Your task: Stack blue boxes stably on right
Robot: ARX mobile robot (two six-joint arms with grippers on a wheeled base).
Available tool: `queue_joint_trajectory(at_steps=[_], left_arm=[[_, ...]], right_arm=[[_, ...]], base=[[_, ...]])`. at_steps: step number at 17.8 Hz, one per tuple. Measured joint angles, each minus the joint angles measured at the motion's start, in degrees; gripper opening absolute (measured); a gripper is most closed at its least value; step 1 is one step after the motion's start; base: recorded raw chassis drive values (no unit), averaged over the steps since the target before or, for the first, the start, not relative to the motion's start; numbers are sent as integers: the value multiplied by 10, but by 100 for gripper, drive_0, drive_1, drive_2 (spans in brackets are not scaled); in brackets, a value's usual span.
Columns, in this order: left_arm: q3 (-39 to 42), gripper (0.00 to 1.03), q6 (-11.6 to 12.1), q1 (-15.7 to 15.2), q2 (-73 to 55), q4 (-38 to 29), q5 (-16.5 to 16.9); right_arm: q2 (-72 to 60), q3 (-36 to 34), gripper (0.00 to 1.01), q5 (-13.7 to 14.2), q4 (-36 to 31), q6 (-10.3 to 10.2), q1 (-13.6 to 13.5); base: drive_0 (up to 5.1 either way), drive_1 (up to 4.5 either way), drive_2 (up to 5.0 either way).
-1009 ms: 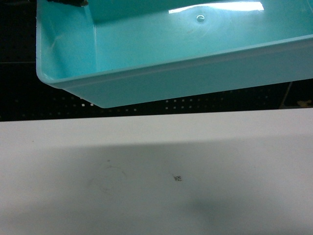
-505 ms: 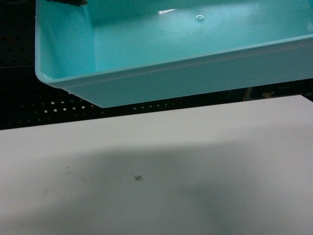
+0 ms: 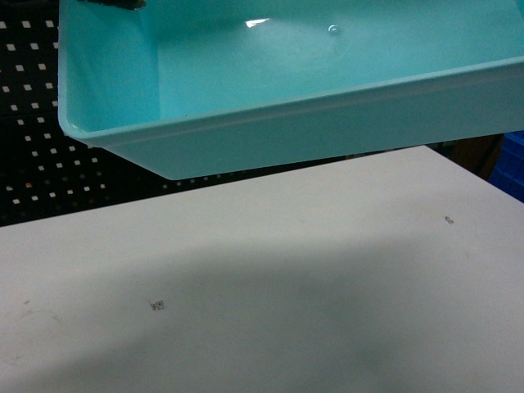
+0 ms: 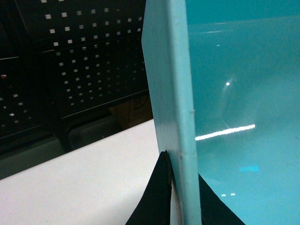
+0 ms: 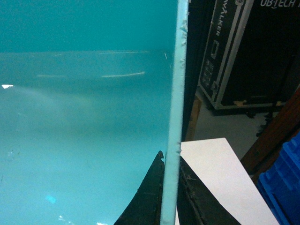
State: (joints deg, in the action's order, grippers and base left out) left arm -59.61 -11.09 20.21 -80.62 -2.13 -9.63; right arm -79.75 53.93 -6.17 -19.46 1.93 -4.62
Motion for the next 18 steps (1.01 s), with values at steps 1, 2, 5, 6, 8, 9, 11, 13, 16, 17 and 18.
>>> queue_joint_trajectory(at_steps=[1, 2, 5, 6, 8, 9, 11, 13, 16, 17, 18], left_arm=[[0, 2, 0, 0, 0, 0, 0], [0, 2, 0, 0, 0, 0, 0], [0, 2, 0, 0, 0, 0, 0], [0, 2, 0, 0, 0, 0, 0], [0, 2, 0, 0, 0, 0, 0], [0, 2, 0, 0, 0, 0, 0], [0, 2, 0, 0, 0, 0, 0], [0, 2, 0, 0, 0, 0, 0], [0, 2, 0, 0, 0, 0, 0], [0, 2, 0, 0, 0, 0, 0], [0, 2, 0, 0, 0, 0, 0]], right_arm=[[0, 0, 7, 0, 0, 0, 0], [0, 0, 7, 0, 0, 0, 0], [0, 0, 7, 0, 0, 0, 0], [0, 0, 7, 0, 0, 0, 0], [0, 0, 7, 0, 0, 0, 0], [0, 0, 7, 0, 0, 0, 0], [0, 0, 7, 0, 0, 0, 0], [0, 0, 7, 0, 0, 0, 0], [0, 0, 7, 0, 0, 0, 0], [0, 0, 7, 0, 0, 0, 0], [0, 0, 7, 0, 0, 0, 0]], base=[[-167, -167, -167], [-166, -166, -166], [-161, -161, -161], [-158, -158, -158], [-157, -157, -157], [-163, -163, -163], [-160, -160, -160], [-154, -154, -154], [-158, -158, -158], [-160, -160, -160], [-191, -191, -191]])
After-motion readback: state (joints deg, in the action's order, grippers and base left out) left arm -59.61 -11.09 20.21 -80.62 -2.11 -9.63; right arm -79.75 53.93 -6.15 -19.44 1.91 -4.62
